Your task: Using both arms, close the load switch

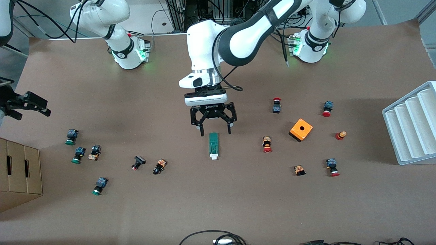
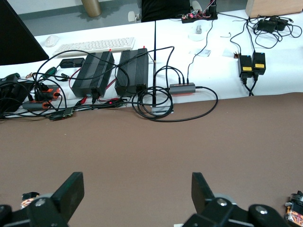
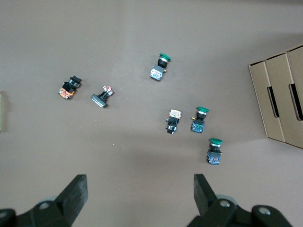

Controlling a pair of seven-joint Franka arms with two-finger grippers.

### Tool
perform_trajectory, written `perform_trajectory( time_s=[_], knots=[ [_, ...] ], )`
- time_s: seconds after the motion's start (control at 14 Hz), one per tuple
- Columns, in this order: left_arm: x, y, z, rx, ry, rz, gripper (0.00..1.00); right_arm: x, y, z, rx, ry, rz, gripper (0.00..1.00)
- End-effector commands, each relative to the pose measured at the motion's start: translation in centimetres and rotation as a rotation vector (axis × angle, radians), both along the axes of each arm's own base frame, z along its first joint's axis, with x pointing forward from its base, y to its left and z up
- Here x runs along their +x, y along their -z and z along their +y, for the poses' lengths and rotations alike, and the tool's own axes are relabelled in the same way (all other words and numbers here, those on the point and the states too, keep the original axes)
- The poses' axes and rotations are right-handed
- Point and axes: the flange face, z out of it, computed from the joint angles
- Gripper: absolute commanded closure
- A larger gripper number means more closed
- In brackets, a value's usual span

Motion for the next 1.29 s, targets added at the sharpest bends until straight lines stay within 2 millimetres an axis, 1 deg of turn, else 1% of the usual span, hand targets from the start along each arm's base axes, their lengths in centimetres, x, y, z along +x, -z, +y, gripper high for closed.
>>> perform_trajectory(
  time_s=[0.0,0.14,0.29,0.36,0.43,0.79,0.93,1.21],
  knots=[
    [0.1,-1.9,1.3,0.007,0.033,0.044,0.0,-0.8,-0.3,0.1,-0.013,-0.012,0.001,0.0],
    [0.5,-3.0,2.1,-0.036,0.018,0.1,0.0,-0.7,-0.2,0.3,-0.013,-0.015,0.002,0.0],
    [0.4,-4.4,2.8,-0.055,0.04,0.154,0.0,-0.8,-0.3,0.3,-0.013,-0.017,0.001,0.0],
    [1.2,-5.0,3.8,-0.055,0.043,0.173,0.0,-1.0,-0.2,0.4,-0.011,-0.02,0.014,0.0],
    [1.2,-5.6,4.2,-0.056,0.06,0.188,0.0,-1.1,0.0,0.5,-0.01,-0.023,0.035,0.0],
    [3.8,-8.1,8.3,-0.05,0.104,0.243,0.0,-0.6,-0.1,1.0,-0.012,-0.03,0.036,0.0],
    [4.5,-9.1,9.7,-0.05,0.134,0.267,0.0,-0.5,0.1,1.1,-0.009,-0.03,0.039,0.0],
    [6.2,-11.0,13.2,-0.088,0.163,0.316,0.0,-0.5,-0.1,0.9,-0.005,-0.026,0.029,0.0]
  ],
)
